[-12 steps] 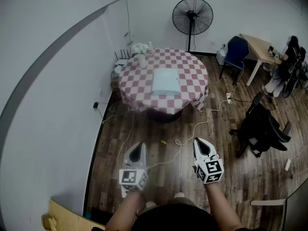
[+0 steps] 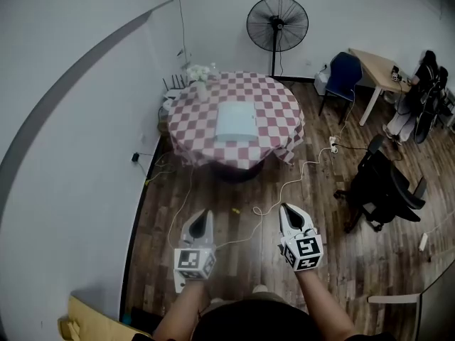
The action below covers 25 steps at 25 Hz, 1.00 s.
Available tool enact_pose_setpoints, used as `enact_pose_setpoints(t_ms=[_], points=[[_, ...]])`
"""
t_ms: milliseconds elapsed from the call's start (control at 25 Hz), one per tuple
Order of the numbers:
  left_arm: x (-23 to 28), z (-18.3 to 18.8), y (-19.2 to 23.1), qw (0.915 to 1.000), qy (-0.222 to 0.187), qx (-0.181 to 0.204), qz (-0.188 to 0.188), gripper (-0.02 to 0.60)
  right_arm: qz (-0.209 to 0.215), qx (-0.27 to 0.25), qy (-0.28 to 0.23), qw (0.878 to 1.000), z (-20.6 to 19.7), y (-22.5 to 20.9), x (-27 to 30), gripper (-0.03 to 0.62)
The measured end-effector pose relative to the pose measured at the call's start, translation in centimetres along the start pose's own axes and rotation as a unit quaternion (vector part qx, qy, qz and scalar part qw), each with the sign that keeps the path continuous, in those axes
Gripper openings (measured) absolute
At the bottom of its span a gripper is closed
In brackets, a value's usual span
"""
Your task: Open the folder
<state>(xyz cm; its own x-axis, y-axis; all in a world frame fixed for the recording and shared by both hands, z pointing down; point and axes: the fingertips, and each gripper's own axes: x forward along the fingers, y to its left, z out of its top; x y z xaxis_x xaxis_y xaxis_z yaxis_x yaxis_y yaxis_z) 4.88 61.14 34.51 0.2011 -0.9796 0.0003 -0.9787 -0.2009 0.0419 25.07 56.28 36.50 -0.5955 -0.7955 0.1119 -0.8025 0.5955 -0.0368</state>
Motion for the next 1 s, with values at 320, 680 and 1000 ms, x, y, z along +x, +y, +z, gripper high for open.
enact_pose_setpoints(t_ms=[320,680,1000], points=[[2.6,-1.9,-2.1,0.9996,0.010,0.020,0.015,0.003,0.022,0.002,0.002,1.000,-1.0,-3.0,1.5,0.003],[7.0,-3.5,-0.3,0.9994,0.023,0.021,0.018,0.003,0.030,0.017,0.019,0.999,-2.9,-4.2,5.6,0.003],[15.9,-5.1,5.9,0.9993,0.034,0.008,0.009,0.003,0.027,0.011,0.033,0.999,-2.5,-6.8,15.8,0.003]])
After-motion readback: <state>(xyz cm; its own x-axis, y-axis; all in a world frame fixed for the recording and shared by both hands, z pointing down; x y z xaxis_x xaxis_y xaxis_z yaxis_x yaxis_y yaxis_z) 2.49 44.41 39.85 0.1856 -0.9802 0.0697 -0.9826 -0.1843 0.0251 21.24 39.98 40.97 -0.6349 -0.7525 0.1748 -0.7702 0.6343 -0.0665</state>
